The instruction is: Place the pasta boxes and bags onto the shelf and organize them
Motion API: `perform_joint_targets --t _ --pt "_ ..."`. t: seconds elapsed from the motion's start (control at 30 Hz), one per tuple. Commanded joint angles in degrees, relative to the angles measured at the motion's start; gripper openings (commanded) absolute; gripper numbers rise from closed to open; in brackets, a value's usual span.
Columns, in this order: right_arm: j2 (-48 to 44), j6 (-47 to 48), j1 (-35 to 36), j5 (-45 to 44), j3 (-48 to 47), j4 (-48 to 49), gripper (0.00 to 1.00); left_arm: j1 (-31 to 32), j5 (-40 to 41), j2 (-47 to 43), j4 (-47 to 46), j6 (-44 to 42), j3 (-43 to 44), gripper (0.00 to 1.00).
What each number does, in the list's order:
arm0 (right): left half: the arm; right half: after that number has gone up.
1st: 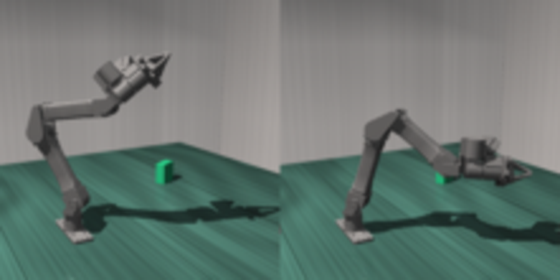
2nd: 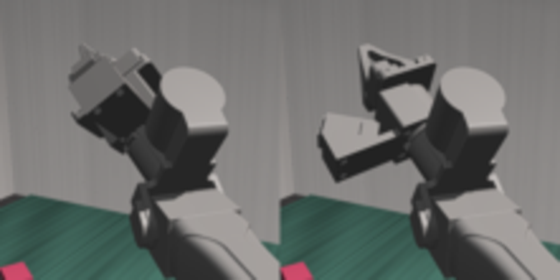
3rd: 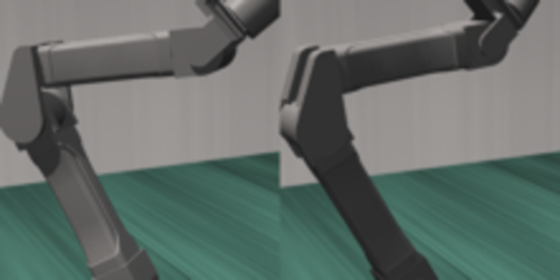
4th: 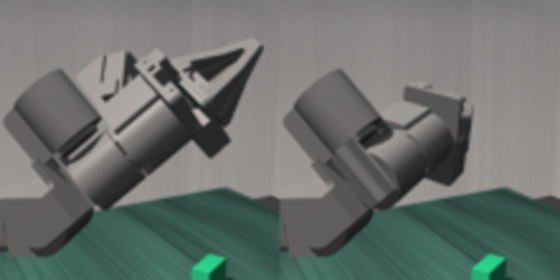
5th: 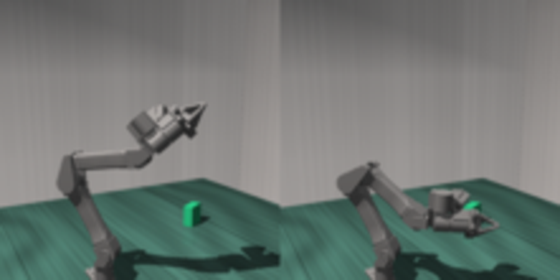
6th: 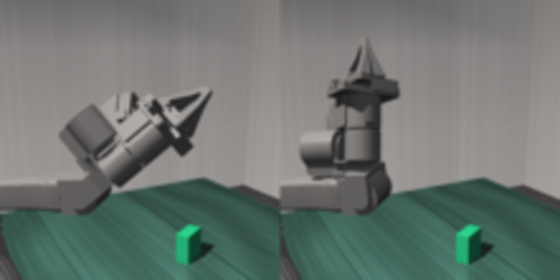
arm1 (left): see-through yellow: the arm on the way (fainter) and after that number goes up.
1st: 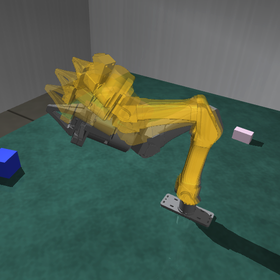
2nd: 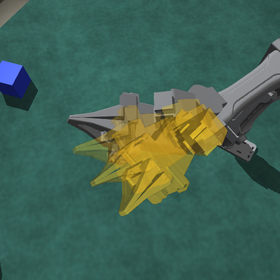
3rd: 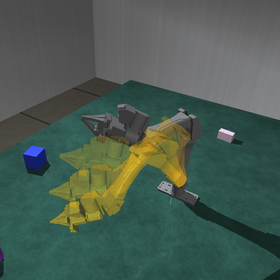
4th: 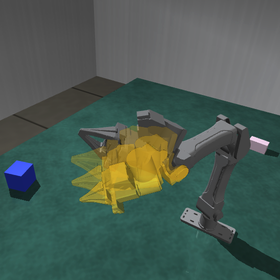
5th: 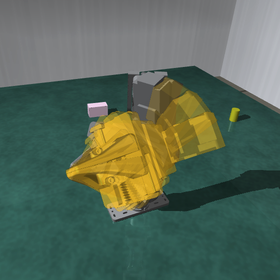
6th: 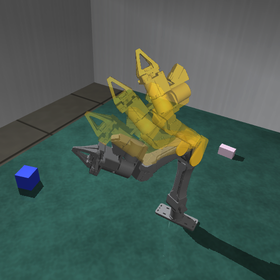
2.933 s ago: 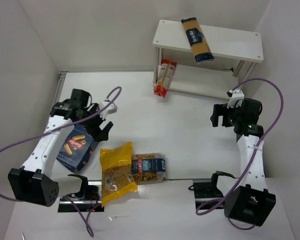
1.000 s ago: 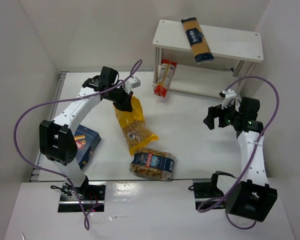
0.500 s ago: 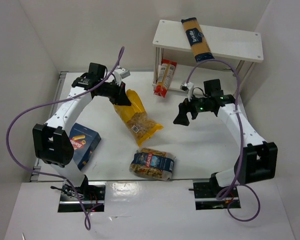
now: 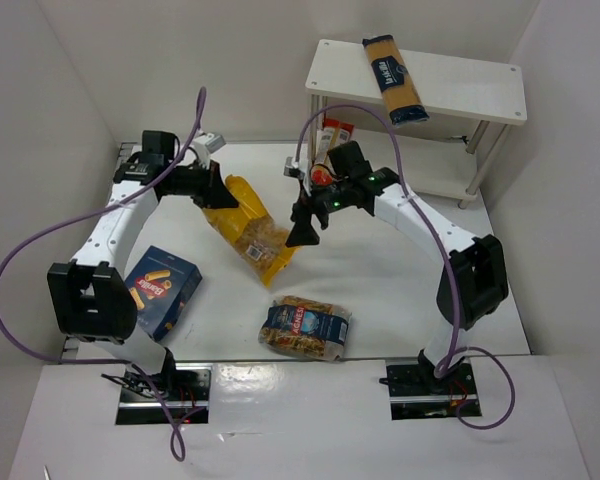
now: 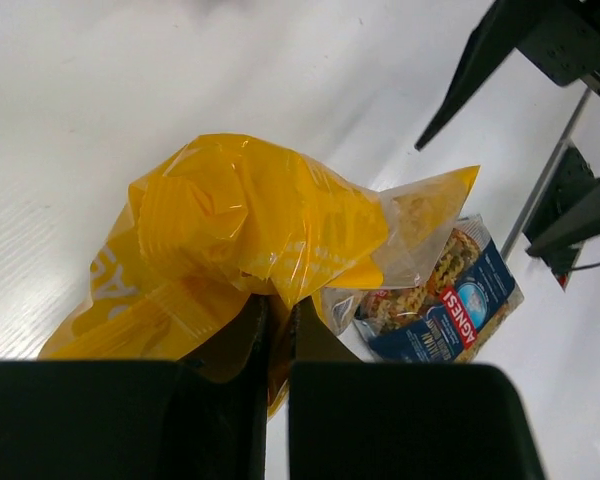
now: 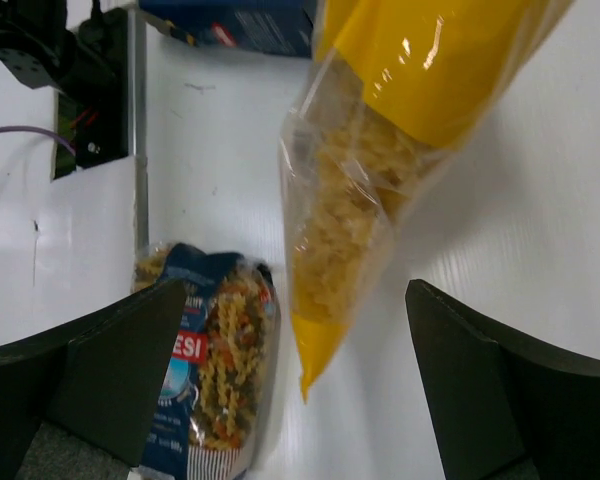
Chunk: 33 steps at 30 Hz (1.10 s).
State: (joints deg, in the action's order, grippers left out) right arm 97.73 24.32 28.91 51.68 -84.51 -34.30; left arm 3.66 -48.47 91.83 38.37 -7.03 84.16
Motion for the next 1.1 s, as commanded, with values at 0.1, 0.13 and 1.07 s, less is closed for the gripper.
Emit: perform_joint_targets --t 0.1,0.13,1.07 --pt "4.2 -2.0 5.4 -3.2 -7.8 4.0 0.99 -3.0 -8.0 -6.7 -5.3 3.4 0.5 0.00" --pt "4.8 -2.0 5.4 -3.3 -8.4 4.6 0.99 -3.0 -8.0 -7.3 -5.3 3.4 0.5 0.00" --pt "21.0 -2.6 13.6 -5.1 -23.1 5.2 0.99 -10.3 -15.2 -9.7 -8.7 7.7 -0.2 0.00"
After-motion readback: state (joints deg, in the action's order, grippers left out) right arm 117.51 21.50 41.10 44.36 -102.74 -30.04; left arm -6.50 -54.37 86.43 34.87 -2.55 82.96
